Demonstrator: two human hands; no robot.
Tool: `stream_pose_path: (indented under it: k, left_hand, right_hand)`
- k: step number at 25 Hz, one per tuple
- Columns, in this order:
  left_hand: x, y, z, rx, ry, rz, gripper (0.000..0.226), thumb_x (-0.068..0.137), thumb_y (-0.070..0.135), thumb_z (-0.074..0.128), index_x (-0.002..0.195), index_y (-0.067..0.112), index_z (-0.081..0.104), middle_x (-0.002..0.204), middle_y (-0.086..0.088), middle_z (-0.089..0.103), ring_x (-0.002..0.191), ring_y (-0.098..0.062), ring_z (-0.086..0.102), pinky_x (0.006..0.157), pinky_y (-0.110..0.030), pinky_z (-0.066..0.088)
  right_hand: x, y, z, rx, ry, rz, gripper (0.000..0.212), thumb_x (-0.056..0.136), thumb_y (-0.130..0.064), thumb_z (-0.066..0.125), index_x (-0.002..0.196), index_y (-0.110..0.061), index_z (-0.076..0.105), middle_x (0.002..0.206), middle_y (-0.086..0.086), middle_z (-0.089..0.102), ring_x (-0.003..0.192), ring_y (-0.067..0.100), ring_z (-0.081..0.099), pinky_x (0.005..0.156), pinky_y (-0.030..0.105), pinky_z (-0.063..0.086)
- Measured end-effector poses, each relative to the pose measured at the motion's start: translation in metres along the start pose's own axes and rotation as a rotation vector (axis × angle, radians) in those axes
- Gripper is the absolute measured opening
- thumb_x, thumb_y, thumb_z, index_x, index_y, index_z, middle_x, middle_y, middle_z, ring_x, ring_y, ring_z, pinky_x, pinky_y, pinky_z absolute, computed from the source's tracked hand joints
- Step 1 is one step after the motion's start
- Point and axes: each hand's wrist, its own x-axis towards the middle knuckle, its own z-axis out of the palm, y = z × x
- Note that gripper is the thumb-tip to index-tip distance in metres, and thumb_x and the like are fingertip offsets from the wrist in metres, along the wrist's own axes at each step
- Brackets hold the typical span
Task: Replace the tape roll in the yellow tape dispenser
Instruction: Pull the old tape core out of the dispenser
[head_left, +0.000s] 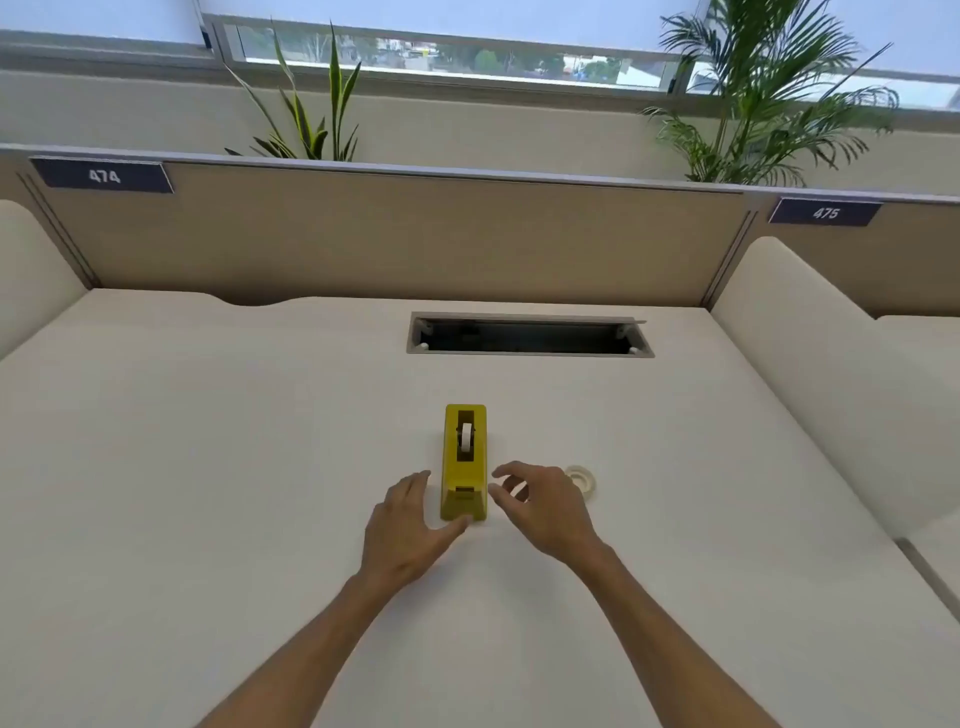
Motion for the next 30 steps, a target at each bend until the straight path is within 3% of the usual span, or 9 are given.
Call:
stream_pose_path:
  k: [6,11,16,25,30]
  left_hand:
    - [0.003,0.007,0.016,0.027,0.073,0.067,0.093,0.072,0.079,0.051,0.141,0.018,0.04,0.145,-0.001,0.046,0.136,-0.017,0.038,0.11,-0.036,0.03]
    - [0.011,0.01,0.026,0.064,0.089,0.05,0.101,0.071,0.081,0.049,0.144,0.013,0.038,0.151,-0.004,0.039,0.143,-0.02,0.029,0.115,-0.039,0.025]
    - [0.011,0.012,0.034,0.094,0.139,0.021,0.097,0.073,0.08,0.048,0.141,0.01,0.044,0.15,-0.007,0.043,0.142,-0.022,0.033,0.114,-0.042,0.027]
    - [0.012,0.009,0.038,0.148,0.136,0.033,0.098,0.075,0.081,0.042,0.142,0.009,0.042,0.152,-0.007,0.04,0.144,-0.021,0.03,0.115,-0.041,0.024]
    - [0.011,0.009,0.038,0.147,0.133,0.031,0.097,0.075,0.081,0.043,0.142,0.01,0.042,0.153,-0.006,0.038,0.144,-0.021,0.029,0.116,-0.04,0.023]
  right_hand:
    - [0.011,-0.001,0.015,0.048,-0.023,0.006,0.039,0.088,-0.043,0.061,0.124,-0.03,0.058,0.107,-0.015,0.065,0.084,0.003,0.064,0.074,0.029,0.055]
    - [0.033,-0.004,0.019,0.046,0.005,0.029,0.041,0.09,-0.043,0.058,0.129,-0.03,0.054,0.109,-0.014,0.064,0.081,0.005,0.062,0.074,0.031,0.055]
    - [0.052,-0.011,0.023,0.0,-0.035,0.025,0.045,0.087,-0.041,0.06,0.13,-0.028,0.054,0.111,-0.009,0.058,0.086,0.01,0.06,0.077,0.036,0.054]
    - [0.076,-0.021,0.022,-0.297,-0.093,-0.1,0.049,0.09,-0.042,0.062,0.132,-0.019,0.054,0.127,0.003,0.052,0.111,0.021,0.056,0.082,0.036,0.052]
    - [0.081,-0.024,0.015,-0.349,-0.104,-0.146,0.041,0.092,-0.038,0.061,0.128,-0.019,0.059,0.127,0.003,0.055,0.109,0.021,0.057,0.084,0.034,0.05]
